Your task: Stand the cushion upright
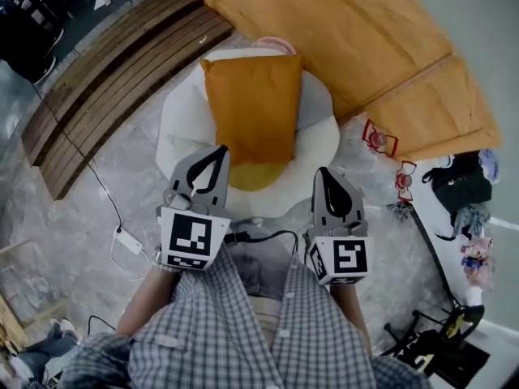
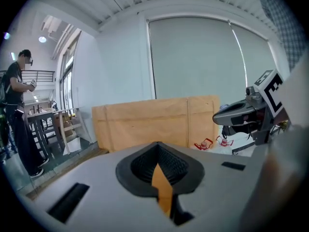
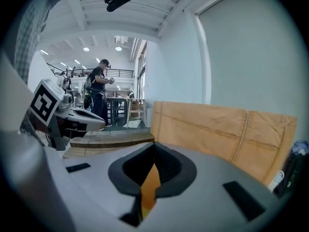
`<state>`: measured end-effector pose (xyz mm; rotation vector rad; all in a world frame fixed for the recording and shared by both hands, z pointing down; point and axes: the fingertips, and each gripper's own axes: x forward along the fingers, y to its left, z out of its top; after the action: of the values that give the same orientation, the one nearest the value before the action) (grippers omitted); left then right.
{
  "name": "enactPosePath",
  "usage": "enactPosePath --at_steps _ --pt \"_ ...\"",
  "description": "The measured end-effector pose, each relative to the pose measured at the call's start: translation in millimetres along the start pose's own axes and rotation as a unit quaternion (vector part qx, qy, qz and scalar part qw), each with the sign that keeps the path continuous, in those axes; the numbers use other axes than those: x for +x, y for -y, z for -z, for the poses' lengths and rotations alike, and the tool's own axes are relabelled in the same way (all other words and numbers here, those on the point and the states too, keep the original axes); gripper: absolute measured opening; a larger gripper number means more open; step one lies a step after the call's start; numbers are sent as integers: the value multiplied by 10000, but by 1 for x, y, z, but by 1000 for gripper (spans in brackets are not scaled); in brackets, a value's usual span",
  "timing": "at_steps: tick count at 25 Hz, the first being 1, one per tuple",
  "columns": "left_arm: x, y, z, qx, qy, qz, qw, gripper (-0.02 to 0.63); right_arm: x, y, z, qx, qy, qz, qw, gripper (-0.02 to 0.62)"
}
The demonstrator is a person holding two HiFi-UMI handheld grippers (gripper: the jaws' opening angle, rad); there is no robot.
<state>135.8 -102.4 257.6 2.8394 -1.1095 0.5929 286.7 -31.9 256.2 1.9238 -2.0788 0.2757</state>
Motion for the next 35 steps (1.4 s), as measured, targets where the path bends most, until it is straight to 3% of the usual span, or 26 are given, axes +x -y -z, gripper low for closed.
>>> enactPosePath --at_steps 13,23,35 --pt "-11 -13 -1 72 3 -275 9996 8 -3 -1 0 35 12 -5 10000 5" --pt "-19 -46 2 -163 14 -735 9972 8 0 0 2 26 -32 -71 10000 5" --pt "-22 -49 5 -218 -10 -757 9969 8 1 -5 7 38 -137 -126 9998 5"
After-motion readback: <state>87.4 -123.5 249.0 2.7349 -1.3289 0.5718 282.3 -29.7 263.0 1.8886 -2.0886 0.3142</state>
